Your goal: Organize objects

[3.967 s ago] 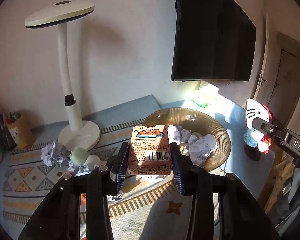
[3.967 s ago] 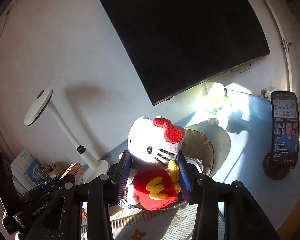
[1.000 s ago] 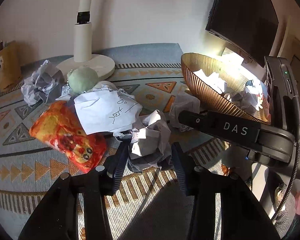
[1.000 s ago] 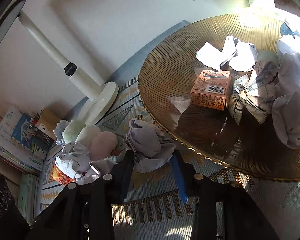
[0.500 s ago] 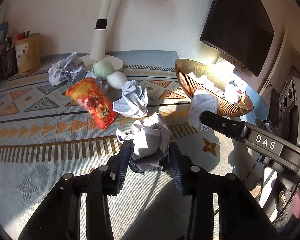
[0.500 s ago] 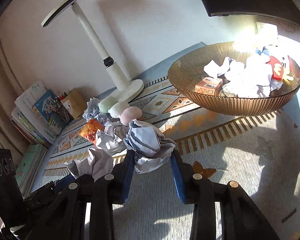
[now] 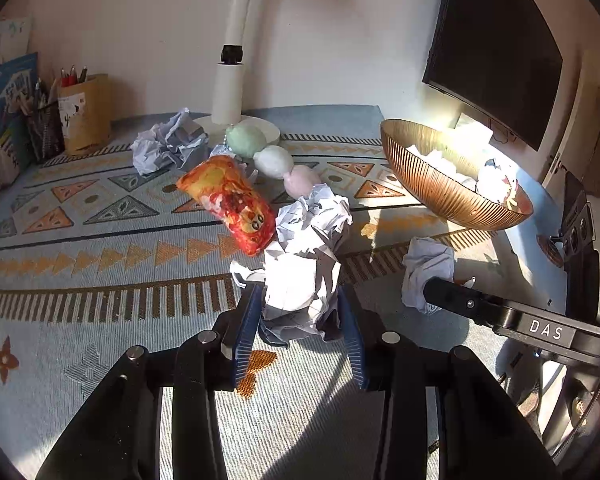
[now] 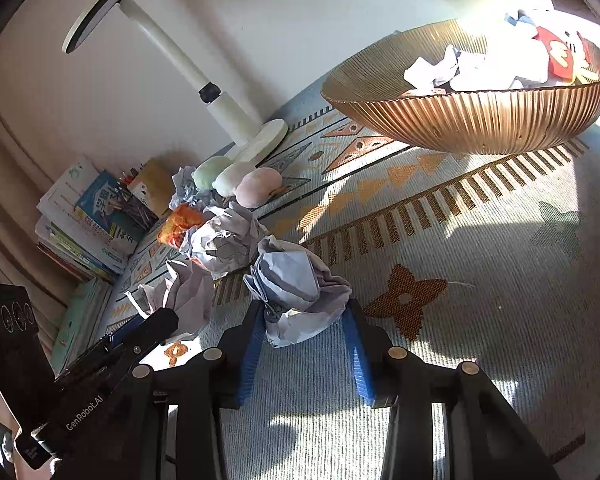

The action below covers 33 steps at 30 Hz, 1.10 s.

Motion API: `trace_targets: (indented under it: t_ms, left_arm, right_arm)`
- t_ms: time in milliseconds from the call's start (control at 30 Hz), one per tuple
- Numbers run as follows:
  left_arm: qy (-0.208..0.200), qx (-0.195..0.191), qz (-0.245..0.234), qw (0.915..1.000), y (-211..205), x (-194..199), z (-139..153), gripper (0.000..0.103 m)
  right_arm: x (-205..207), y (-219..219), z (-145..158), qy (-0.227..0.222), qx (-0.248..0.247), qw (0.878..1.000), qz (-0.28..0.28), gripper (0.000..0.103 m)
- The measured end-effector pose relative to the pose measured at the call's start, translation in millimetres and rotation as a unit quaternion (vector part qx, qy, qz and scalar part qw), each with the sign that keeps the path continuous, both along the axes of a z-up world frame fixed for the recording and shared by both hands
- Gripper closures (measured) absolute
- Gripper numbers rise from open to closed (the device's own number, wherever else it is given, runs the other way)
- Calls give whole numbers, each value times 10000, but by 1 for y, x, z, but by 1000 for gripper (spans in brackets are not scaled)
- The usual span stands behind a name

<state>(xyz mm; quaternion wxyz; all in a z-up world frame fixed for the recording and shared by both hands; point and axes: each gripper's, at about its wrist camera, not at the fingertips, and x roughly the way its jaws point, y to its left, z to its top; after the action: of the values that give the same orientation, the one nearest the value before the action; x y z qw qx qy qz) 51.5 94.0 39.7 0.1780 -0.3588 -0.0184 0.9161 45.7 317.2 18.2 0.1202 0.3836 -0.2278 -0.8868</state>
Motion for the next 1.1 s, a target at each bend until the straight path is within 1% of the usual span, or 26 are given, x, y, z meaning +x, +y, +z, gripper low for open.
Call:
trace_targets:
  t_ms: [67, 133, 267, 367, 433, 567, 600, 667, 867, 1100]
  left_arm:
    - [62, -49, -34, 10000, 2, 3, 1, 66]
    - [69, -7, -37, 10000, 1, 4, 2, 65]
    - [-4, 323, 37, 9995, -11, 2, 3, 65]
    - [-103, 477, 25, 9988, -15, -1, 2, 65]
    - [-118, 479, 3, 9988, -15, -2, 1, 65]
    - [-89, 342, -64, 9994, -9, 0, 1, 65]
    - [-88, 307, -70, 9995, -8, 0, 1, 63]
    - [-86, 270, -65, 9996, -8, -1, 1, 63]
    - [-88, 385, -47, 9992, -12, -1, 1, 63]
    - [-41, 342, -91, 9994, -10, 1, 2, 63]
  right_arm:
    - [4, -2, 3, 95, 96, 9999, -56, 63]
    - [4, -2, 3, 117, 79, 9999, -15, 63]
    - [0, 3, -2, 17, -149, 9999, 14, 61]
    - [0, 7, -4, 22, -326, 9995, 12, 60]
    - [0, 7, -4, 27, -362, 9993, 26, 58]
    - [0, 7, -3, 37, -388, 9992, 54, 56]
    - [1, 7, -3, 37, -397, 9992, 53, 56]
    - [1, 7, -3, 38, -400, 9992, 49, 56]
    - [2, 8, -3, 39, -376, 9993, 54, 56]
    - [2, 7, -2, 36, -381, 9993, 48, 55]
